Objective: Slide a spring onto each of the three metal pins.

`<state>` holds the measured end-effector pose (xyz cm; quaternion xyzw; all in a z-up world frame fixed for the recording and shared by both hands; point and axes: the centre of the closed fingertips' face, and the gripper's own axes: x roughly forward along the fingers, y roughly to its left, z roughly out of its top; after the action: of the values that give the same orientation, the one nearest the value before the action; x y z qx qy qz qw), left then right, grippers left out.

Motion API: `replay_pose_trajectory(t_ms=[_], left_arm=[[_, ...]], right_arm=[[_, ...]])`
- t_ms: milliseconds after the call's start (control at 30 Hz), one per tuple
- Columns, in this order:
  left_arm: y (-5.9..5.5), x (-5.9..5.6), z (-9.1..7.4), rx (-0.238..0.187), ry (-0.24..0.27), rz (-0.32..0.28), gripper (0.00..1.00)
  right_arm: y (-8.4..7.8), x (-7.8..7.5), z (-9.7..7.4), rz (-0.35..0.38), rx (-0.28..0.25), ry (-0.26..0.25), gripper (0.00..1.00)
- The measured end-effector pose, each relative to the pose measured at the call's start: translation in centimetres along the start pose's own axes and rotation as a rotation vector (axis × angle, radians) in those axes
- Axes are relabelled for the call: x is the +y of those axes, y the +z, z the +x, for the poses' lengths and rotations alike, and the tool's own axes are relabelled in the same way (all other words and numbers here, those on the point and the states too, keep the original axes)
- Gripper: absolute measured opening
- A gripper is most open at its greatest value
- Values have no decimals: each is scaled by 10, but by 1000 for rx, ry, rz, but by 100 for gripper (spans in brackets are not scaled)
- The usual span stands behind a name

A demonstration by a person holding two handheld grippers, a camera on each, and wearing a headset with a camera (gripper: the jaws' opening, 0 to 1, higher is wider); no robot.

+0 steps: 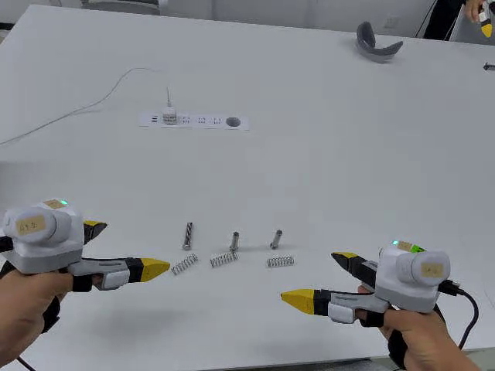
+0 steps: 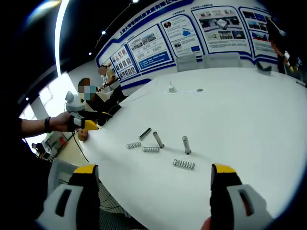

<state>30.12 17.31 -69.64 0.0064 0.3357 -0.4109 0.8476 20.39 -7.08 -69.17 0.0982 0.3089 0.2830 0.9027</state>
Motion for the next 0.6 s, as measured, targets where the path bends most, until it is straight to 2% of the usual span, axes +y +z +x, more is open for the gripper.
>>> replay_pose_trajectory(t_ms=[267,600], left_arm=[[6,1,23,32,-19,20,96],[7,7,52,70,-26,16,93]], right_arm=[[-5,0,0,10,4,3,99],[-9,1,1,16,15,8,99]])
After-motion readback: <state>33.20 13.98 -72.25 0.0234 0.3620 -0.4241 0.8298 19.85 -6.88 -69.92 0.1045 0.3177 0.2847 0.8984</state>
